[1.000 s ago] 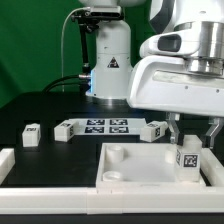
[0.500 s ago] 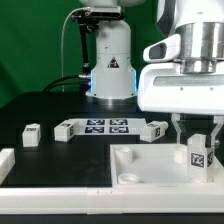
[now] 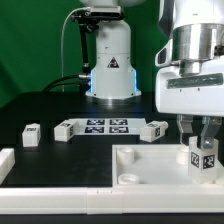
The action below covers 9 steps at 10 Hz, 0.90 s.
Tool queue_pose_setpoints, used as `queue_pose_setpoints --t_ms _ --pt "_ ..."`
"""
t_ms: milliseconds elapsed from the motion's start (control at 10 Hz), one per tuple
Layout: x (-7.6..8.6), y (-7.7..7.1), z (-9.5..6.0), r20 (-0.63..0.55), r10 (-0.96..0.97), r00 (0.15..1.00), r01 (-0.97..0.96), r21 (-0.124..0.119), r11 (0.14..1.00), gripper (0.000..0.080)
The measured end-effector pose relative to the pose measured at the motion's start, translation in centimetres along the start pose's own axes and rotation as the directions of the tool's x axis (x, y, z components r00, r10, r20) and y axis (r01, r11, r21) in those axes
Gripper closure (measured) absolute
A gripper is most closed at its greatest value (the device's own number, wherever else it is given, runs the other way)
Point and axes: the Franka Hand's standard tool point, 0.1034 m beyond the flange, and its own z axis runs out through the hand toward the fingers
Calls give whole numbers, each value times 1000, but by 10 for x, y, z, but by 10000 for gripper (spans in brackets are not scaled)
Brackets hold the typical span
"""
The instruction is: Assemble one leg
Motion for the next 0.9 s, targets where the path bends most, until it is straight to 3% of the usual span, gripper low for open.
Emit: queue_pose_setpoints --t_ms 200,400,700,900 --pt "0 0 0 0 -13 1000 13 0 1000 497" --pt "-5 -1 0 2 -60 998 60 8 998 193" --pt "-20 -4 -4 1 -375 927 375 16 927 153" --pt "-16 -8 -5 -8 -601 799 601 21 799 150"
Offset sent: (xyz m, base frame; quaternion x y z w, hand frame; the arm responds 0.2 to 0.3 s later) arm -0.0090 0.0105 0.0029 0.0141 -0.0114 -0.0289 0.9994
